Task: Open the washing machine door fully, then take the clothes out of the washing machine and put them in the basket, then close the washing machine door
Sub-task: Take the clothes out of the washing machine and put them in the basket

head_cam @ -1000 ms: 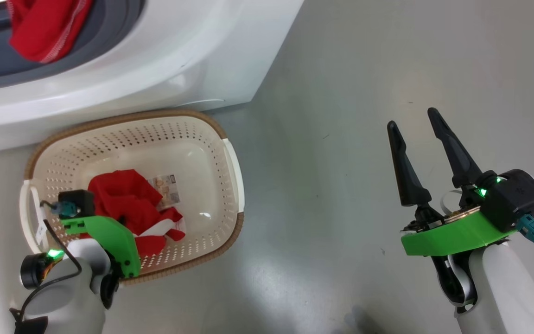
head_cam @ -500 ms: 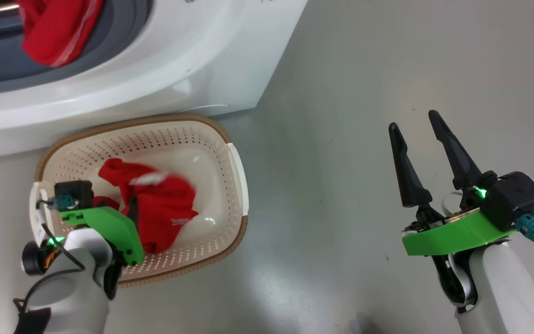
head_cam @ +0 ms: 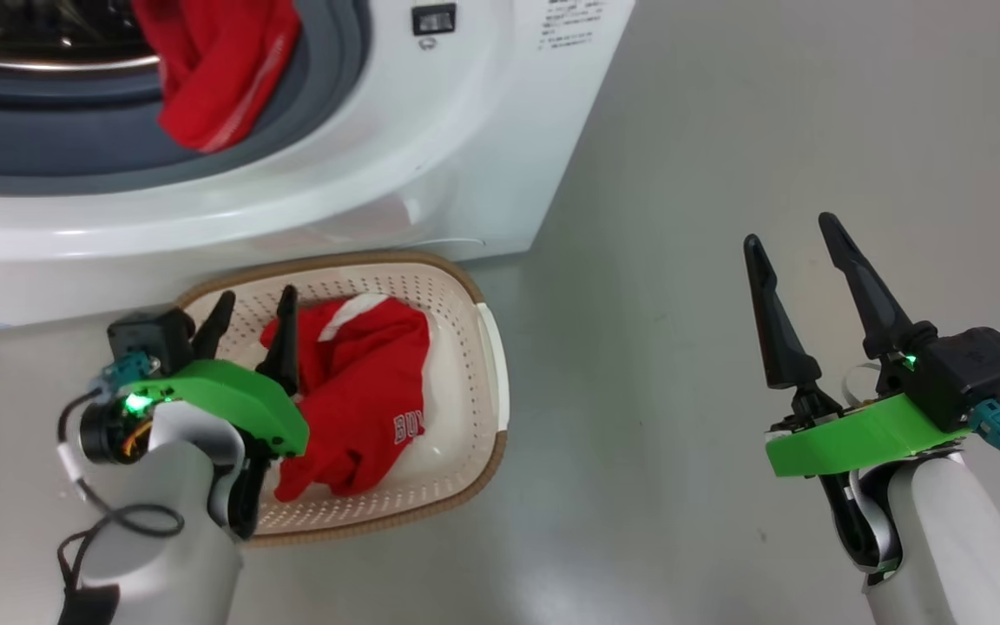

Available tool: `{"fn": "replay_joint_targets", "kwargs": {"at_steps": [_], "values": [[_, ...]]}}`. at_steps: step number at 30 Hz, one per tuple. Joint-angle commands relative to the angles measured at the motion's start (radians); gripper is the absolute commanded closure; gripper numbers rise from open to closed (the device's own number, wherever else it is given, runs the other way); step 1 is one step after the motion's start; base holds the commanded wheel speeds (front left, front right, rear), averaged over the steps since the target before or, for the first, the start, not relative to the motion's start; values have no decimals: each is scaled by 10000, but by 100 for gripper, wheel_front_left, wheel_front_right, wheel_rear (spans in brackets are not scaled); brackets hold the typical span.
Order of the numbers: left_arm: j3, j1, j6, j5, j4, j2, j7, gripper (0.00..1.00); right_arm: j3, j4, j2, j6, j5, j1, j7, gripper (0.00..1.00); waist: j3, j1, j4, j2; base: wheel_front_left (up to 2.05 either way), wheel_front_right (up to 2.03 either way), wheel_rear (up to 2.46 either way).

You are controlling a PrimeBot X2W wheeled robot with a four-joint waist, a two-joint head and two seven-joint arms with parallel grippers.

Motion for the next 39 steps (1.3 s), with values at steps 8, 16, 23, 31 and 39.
{"fn": "replay_joint_targets", "kwargs": {"at_steps": [8, 16, 23, 31, 39], "values": [[1140, 1967, 333, 471, -3421, 147, -120, 0, -50, -112, -20, 48, -427, 263, -65, 0, -1048, 0, 700, 0, 0, 0, 0], [1624, 3368, 440, 1003, -5557, 8, -121, 0, -364, -105, -20, 48, -650, 533, -65, 0, -1947, 0, 882, 0, 0, 0, 0], [1993, 4548, 662, 1238, -7104, -103, -121, 0, -504, -181, -20, 48, -770, 970, -65, 0, -2695, 0, 881, 0, 0, 0, 0], [2108, 5666, 921, 1534, -8479, -161, -121, 0, -594, -256, -20, 48, -850, 1510, -65, 0, -3353, 0, 925, 0, 0, 0, 0], [2055, 6552, 924, 1523, -9172, -59, -95, 0, -753, -388, -20, 48, -875, 2158, -65, 0, -4060, 0, 1007, 0, 0, 0, 0]]}}
